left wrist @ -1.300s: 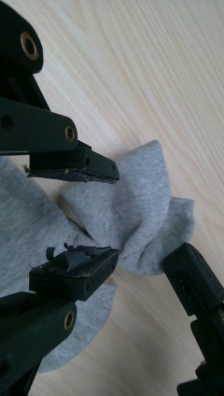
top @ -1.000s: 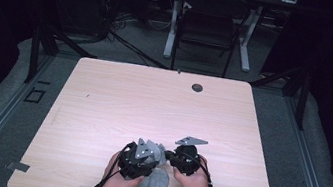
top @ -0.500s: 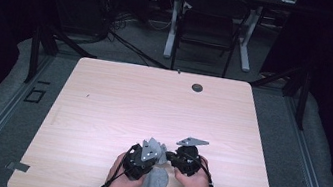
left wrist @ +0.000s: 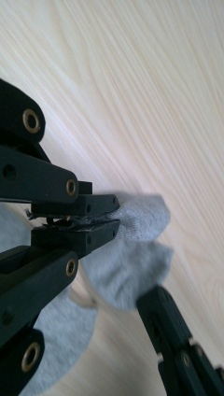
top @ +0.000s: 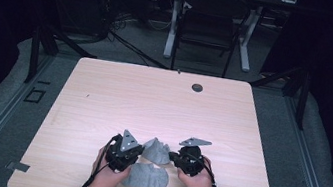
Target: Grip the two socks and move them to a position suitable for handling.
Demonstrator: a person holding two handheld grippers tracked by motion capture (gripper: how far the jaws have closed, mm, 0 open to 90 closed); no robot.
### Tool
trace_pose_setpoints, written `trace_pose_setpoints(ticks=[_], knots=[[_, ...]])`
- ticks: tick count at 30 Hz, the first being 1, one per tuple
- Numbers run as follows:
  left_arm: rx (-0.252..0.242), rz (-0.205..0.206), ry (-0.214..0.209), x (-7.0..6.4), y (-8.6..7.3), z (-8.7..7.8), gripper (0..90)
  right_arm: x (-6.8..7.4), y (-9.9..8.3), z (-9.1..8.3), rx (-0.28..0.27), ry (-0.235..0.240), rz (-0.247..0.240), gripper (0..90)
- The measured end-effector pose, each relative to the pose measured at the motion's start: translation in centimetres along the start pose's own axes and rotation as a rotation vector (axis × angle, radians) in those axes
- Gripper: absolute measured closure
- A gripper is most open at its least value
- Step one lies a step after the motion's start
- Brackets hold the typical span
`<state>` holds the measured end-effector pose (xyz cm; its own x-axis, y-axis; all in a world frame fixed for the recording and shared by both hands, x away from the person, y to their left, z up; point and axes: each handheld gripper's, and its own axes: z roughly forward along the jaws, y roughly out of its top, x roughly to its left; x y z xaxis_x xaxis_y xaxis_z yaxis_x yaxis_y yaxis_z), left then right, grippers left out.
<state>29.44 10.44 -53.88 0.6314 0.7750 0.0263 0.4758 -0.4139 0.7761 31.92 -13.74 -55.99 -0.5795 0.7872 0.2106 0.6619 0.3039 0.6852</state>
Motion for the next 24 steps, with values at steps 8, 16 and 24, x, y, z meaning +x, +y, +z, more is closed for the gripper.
trace_pose_setpoints(ticks=[8, 16, 24], knots=[[0.046, -0.057, 0.022, 2.0, -2.3, -0.6, 79.1, 0.0, -0.1, 0.1, 0.022, 0.008, -0.006, 89.3], [0.027, -0.080, 0.039, 2.8, -2.2, -0.3, 67.5, -0.1, -0.1, 0.5, 0.013, 0.002, -0.018, 89.2], [0.047, -0.071, 0.048, 3.8, -1.4, 1.5, 66.7, -0.4, -0.1, 0.5, 0.010, -0.011, -0.012, 89.1]])
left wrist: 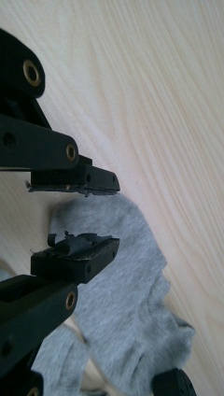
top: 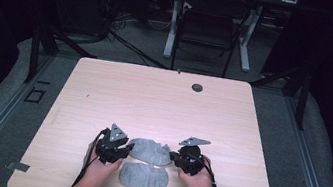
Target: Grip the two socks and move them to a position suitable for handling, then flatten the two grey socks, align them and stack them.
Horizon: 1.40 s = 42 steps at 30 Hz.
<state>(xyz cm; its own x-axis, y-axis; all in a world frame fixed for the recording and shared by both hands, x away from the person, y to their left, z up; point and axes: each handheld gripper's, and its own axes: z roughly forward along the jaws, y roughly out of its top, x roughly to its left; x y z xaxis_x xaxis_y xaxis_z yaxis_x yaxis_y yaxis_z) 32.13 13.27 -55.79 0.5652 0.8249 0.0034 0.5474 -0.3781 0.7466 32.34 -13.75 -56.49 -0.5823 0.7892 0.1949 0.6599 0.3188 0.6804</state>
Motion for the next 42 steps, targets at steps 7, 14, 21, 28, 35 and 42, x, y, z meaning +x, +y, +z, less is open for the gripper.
trace_pose_setpoints(ticks=[7, 14, 21, 28, 35, 42], knots=[[0.018, -0.015, -0.007, 0.2, 0.1, 1.2, 70.2, -0.3, 0.1, 0.1, -0.005, -0.006, 0.005, 89.1], [0.032, -0.010, 0.003, 0.4, 0.0, 1.4, 84.0, -0.4, 0.1, 0.3, -0.007, -0.005, 0.005, 89.1], [0.043, -0.028, 0.015, 0.7, -0.6, 1.1, 88.4, -0.5, 0.1, 0.3, -0.002, -0.010, -0.001, 89.3], [0.042, -0.031, 0.000, 1.0, -1.0, 0.6, 88.8, -0.6, 0.1, 0.5, 0.000, -0.009, 0.009, 89.3], [0.011, -0.043, -0.023, 0.8, -0.6, 0.4, 75.5, -0.4, 0.3, 0.5, -0.019, 0.010, 0.019, 84.4], [0.019, -0.048, -0.022, 1.2, -0.4, 0.9, 73.4, -0.4, 0.5, 0.6, -0.037, -0.024, -0.010, 79.3]])
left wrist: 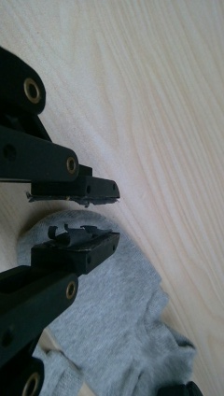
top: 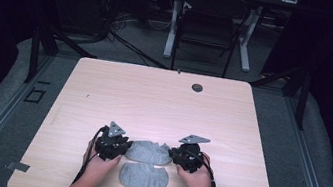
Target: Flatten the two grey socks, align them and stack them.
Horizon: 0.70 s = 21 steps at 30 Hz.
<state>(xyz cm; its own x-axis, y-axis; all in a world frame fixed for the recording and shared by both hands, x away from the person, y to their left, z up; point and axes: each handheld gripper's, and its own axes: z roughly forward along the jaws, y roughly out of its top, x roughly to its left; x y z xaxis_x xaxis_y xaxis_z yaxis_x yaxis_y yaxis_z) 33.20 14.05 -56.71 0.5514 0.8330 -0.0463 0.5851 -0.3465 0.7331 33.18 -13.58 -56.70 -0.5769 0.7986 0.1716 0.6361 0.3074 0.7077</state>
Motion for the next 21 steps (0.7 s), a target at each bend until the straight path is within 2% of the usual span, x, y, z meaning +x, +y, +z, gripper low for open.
trace_pose_setpoints(ticks=[4, 9, 14, 18, 21], knots=[[0.001, -0.003, 0.006, 0.07, 0.05, 0.30, 74.3, -0.11, 0.23, 0.07, -0.011, 0.007, -0.002, 77.9], [0.018, -0.003, 0.003, 0.01, 0.00, 0.72, 78.7, 0.09, 0.65, 0.24, -0.009, 0.000, -0.029, 78.3], [0.024, 0.006, 0.005, -0.09, -0.03, 0.62, 84.9, 0.15, 0.70, 0.47, 0.008, -0.004, -0.048, 84.3], [0.029, 0.014, 0.004, 0.05, -0.07, 0.42, 87.6, 0.20, 0.75, 0.50, 0.017, 0.006, -0.042, 88.0], [0.019, 0.002, 0.002, 0.25, -0.10, 0.16, 88.3, 0.23, 0.76, 0.42, 0.013, 0.002, -0.047, 88.3]])
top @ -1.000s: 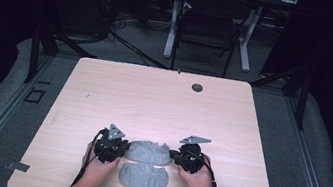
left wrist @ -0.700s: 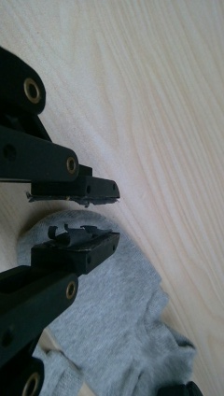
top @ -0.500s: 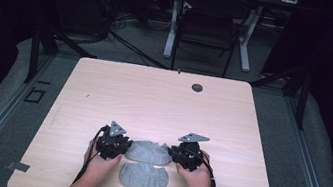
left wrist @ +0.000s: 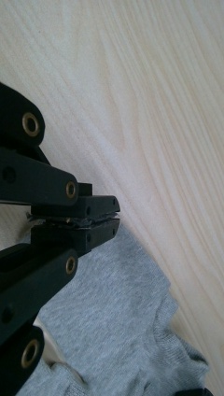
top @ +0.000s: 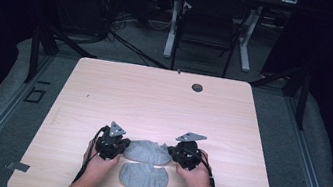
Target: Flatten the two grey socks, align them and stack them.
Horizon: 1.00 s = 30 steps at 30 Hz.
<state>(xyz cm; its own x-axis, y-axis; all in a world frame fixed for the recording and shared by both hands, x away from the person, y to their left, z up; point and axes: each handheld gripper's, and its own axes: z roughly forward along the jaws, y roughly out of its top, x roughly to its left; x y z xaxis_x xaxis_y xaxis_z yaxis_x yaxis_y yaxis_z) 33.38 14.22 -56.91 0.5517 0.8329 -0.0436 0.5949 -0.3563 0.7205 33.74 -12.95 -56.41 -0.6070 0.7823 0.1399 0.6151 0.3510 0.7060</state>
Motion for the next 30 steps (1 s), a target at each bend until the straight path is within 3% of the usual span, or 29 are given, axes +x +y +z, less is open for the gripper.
trace_pose_setpoints(ticks=[6, 16, 30], knots=[[-0.021, -0.008, -0.014, 0.1, 0.1, -0.6, 88.5, 0.0, 0.3, -0.4, -0.014, 0.008, 0.006, 88.4], [-0.060, 0.012, -0.034, -0.5, 1.0, -2.1, 88.5, 0.5, 1.1, -1.5, -0.057, 0.020, -0.001, 88.4], [-0.106, 0.033, -0.069, -1.4, 0.9, -4.9, 88.7, 1.4, 1.3, -4.0, -0.083, 0.026, -0.033, 88.5]])
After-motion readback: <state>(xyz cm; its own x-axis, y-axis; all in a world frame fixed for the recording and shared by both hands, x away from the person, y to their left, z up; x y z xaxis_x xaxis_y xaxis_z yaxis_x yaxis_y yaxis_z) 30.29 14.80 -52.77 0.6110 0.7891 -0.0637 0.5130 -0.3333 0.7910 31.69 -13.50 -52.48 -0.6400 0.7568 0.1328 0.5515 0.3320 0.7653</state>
